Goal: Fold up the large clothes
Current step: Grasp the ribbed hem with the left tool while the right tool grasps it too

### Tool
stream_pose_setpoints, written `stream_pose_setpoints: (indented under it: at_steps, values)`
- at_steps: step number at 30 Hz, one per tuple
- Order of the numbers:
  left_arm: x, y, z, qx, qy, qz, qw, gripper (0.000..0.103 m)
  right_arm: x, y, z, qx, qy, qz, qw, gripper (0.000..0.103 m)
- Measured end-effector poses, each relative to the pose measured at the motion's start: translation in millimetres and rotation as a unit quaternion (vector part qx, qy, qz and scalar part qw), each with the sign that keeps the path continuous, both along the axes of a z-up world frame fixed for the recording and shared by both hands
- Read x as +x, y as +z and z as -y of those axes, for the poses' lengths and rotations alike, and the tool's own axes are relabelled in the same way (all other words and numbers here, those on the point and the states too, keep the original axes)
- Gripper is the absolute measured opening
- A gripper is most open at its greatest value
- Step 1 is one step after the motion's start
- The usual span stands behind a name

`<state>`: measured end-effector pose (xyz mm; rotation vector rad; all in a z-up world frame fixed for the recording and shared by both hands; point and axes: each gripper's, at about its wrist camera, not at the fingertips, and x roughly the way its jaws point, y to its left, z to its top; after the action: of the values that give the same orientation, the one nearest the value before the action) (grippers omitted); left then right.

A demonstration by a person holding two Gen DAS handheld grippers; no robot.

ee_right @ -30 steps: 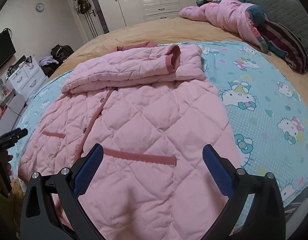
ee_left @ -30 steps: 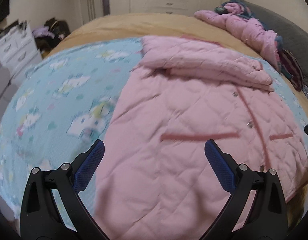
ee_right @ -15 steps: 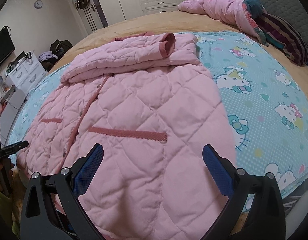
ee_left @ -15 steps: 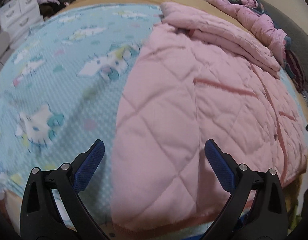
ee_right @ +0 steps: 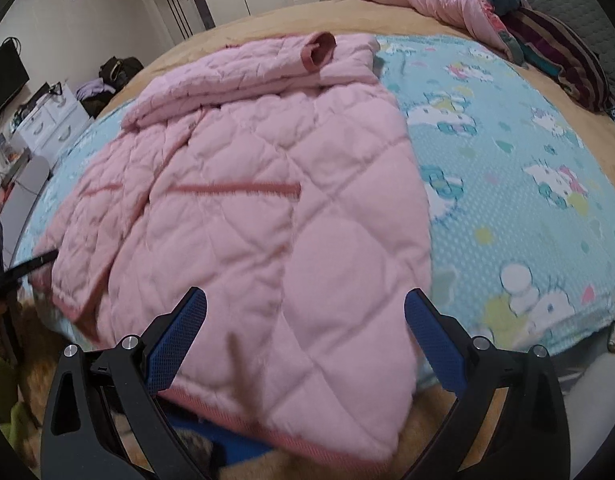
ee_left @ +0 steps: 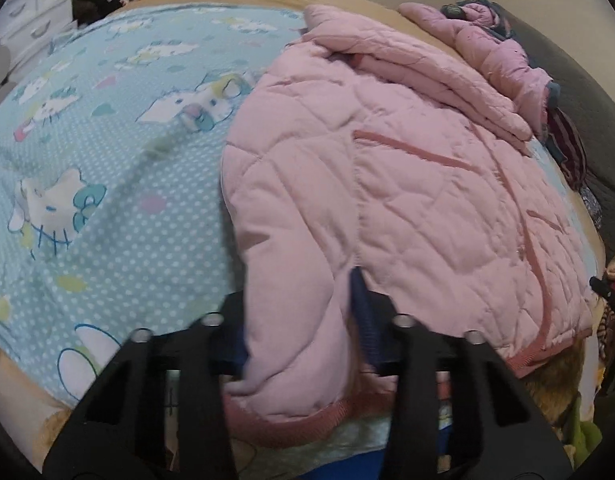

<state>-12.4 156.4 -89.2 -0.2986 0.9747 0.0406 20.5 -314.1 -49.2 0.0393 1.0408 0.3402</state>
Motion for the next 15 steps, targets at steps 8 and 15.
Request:
stream_pose_setpoints:
  at_steps: [8,15]
  values:
    - [6,27,5,0.002,-0.017,0.04,0.999,0.012,-18,-19,32,0.009,-0.023,-0.051,0.998,0.099]
    - [8,20,3,-0.002,-0.017,0.028,0.9995,0.013,-20,-35,35,0.053,0.002,-0.1,0.994,0.098]
